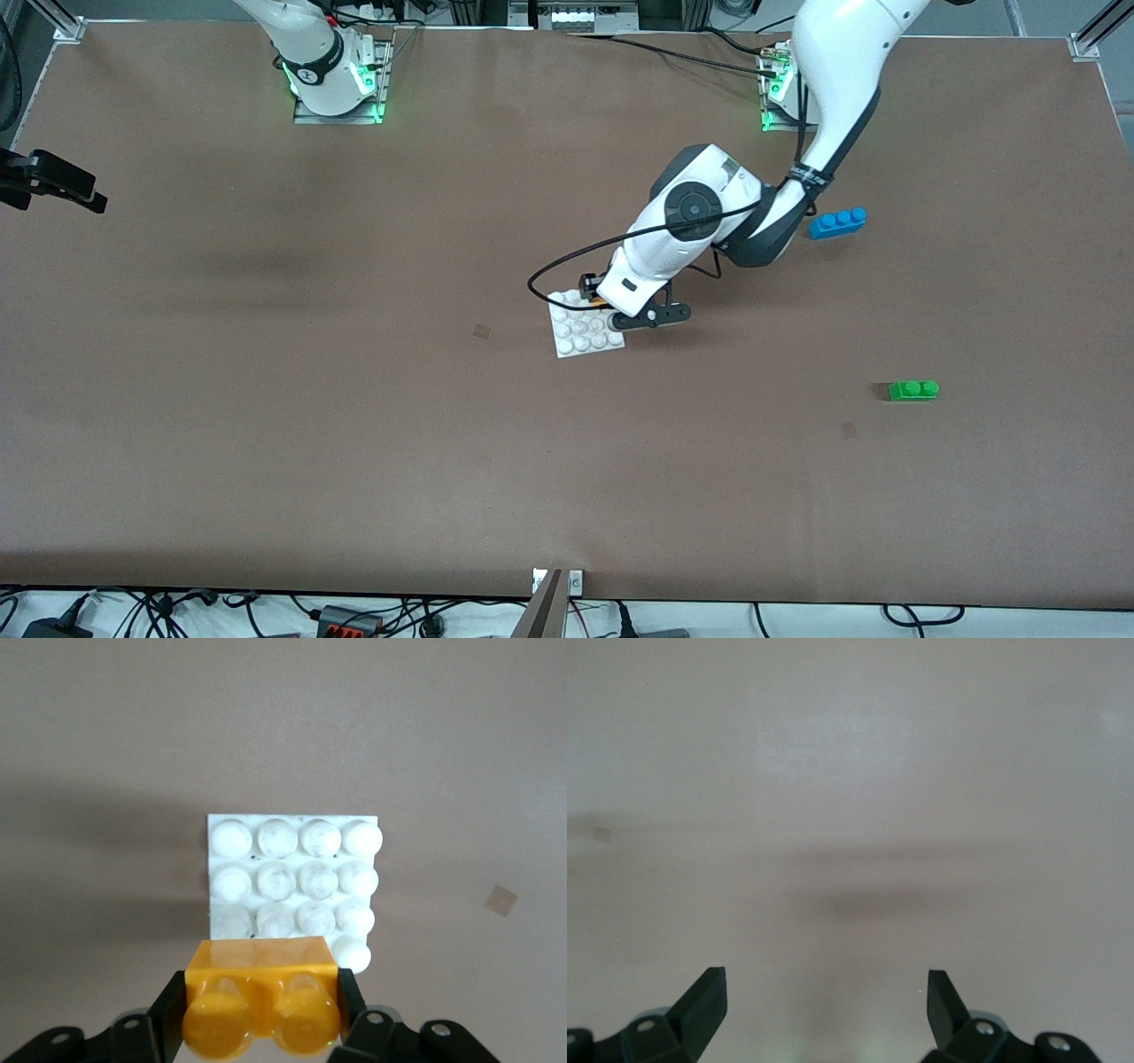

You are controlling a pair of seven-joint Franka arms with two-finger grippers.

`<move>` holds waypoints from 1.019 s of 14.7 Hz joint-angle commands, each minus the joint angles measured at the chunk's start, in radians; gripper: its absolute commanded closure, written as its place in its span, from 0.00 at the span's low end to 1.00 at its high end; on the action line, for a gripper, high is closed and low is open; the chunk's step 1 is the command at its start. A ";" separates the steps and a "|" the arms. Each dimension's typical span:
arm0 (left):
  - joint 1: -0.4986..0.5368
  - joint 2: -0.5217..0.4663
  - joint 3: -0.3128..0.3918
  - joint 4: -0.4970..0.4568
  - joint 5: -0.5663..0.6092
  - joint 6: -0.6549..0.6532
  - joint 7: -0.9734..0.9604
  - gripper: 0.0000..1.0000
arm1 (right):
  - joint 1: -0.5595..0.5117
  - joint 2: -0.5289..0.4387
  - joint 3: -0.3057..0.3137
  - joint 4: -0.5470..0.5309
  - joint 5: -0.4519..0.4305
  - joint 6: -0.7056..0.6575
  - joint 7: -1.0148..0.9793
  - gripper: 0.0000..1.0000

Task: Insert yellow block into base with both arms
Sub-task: 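Carry the yellow block over the base plate with the left gripper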

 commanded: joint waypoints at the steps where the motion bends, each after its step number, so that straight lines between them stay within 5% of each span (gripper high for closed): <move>1: -0.102 0.053 0.080 0.088 0.023 0.001 -0.060 0.37 | -0.006 -0.014 0.012 -0.011 0.013 -0.003 0.000 0.00; 15: -0.203 0.114 0.153 0.117 0.089 0.024 -0.094 0.36 | -0.005 -0.013 0.019 -0.009 0.011 0.000 0.000 0.00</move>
